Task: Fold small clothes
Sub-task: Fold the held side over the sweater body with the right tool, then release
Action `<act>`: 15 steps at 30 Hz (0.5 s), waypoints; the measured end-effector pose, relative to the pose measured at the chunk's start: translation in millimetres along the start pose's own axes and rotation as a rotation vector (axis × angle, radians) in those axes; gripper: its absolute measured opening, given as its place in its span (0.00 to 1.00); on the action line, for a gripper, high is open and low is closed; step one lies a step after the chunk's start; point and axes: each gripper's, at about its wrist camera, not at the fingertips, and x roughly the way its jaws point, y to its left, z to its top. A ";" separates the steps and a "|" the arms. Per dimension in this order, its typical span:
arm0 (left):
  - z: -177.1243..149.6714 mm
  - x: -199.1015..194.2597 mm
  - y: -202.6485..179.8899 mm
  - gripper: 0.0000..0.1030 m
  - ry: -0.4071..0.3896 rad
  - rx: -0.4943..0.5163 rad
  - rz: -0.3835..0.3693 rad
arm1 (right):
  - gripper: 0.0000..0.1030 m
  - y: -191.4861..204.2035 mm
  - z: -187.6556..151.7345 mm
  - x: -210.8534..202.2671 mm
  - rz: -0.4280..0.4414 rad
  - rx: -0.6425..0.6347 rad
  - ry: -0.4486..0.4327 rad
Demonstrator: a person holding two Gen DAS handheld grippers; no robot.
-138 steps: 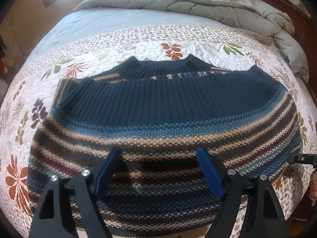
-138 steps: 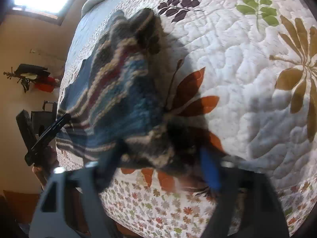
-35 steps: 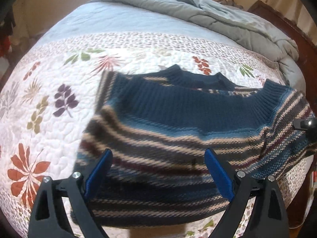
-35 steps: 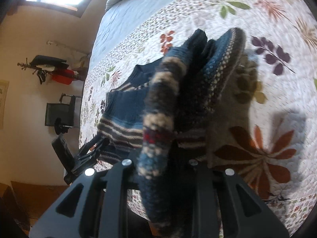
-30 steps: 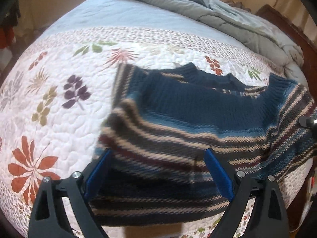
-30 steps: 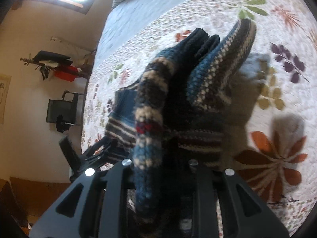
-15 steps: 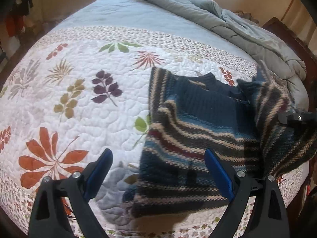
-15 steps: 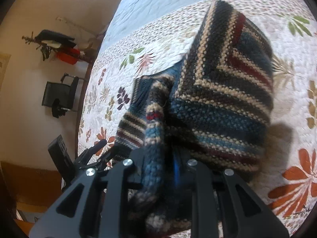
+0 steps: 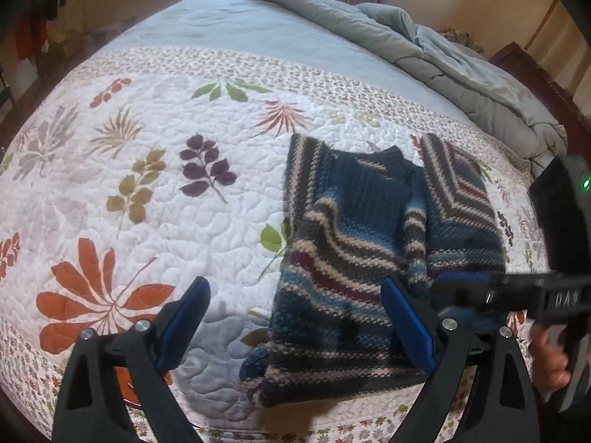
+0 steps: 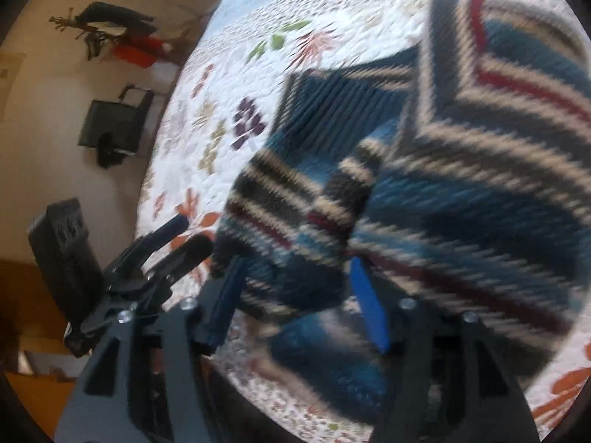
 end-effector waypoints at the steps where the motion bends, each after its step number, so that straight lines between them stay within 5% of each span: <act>1: 1.6 -1.2 -2.4 0.91 -0.002 0.004 -0.009 | 0.59 -2.5 -2.1 2.2 0.061 0.011 0.026; 8: 14.5 -4.3 -32.4 0.91 -0.008 0.044 -0.075 | 0.54 -31.2 -27.2 -52.0 0.143 0.041 -0.038; 15: 24.9 33.0 -96.3 0.91 0.065 0.166 -0.090 | 0.55 -78.3 -70.0 -123.5 0.061 0.080 -0.141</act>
